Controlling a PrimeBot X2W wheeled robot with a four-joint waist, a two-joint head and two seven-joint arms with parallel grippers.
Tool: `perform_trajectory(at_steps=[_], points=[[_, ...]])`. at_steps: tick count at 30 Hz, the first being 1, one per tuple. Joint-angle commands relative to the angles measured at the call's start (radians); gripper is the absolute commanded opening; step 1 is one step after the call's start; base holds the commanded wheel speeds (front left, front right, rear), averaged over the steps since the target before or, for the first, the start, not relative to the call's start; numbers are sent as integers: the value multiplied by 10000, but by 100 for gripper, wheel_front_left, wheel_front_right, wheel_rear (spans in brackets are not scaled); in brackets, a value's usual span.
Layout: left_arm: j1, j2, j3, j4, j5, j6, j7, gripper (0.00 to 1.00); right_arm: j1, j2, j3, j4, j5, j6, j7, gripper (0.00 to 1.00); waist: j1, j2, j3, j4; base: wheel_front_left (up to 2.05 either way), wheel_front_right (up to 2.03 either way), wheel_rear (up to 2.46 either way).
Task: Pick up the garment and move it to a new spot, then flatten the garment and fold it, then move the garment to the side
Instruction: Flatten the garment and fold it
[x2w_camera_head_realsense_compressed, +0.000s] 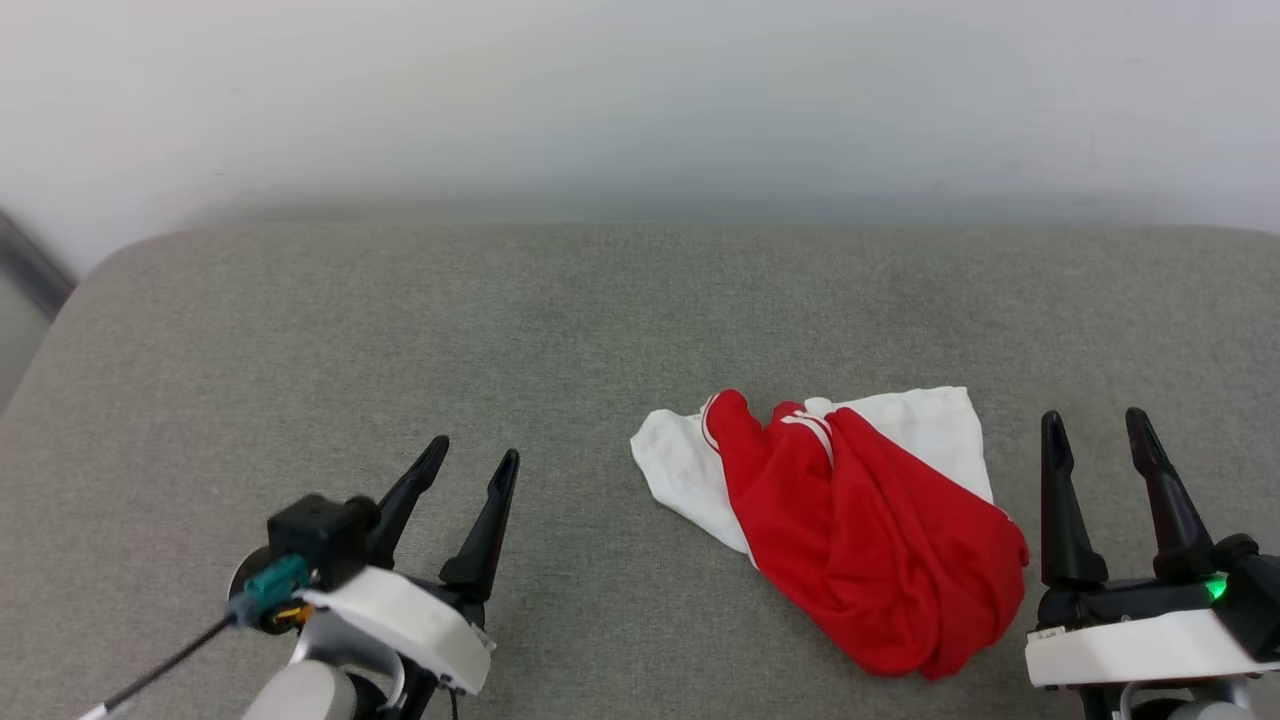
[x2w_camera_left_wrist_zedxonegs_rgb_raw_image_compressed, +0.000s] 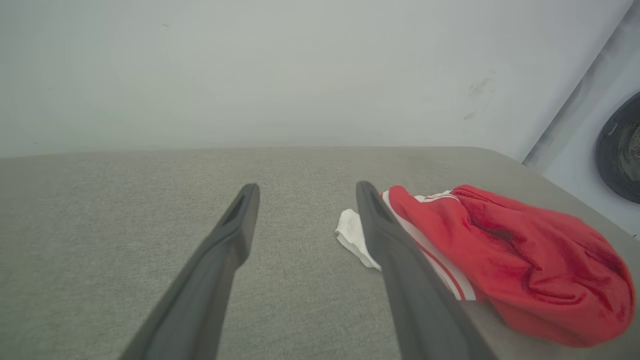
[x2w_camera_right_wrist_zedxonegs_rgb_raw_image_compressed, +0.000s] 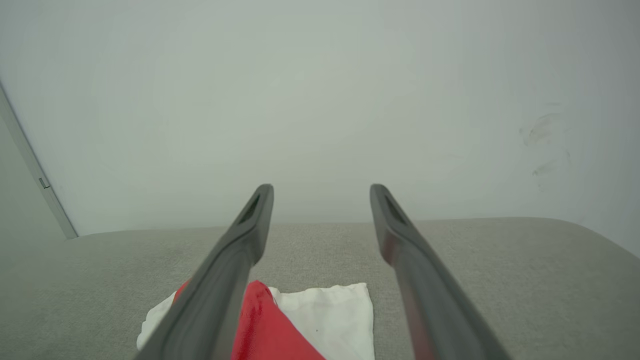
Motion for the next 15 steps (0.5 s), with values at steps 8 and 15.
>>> perform_trajectory(at_steps=[8, 15], points=[[-2164, 367, -134, 474, -1369, -162, 3629, 100, -465, 11, 86, -207, -114, -3, -16, 100, 0, 0, 1334, -745, 0, 0, 0], [-3598, 546, -722, 872, -1566, 51, 6353, 100, -791, 11, 19, -317, -148, -3, -16, 100, 0, 0, 2350, -1124, 0, 0, 0]])
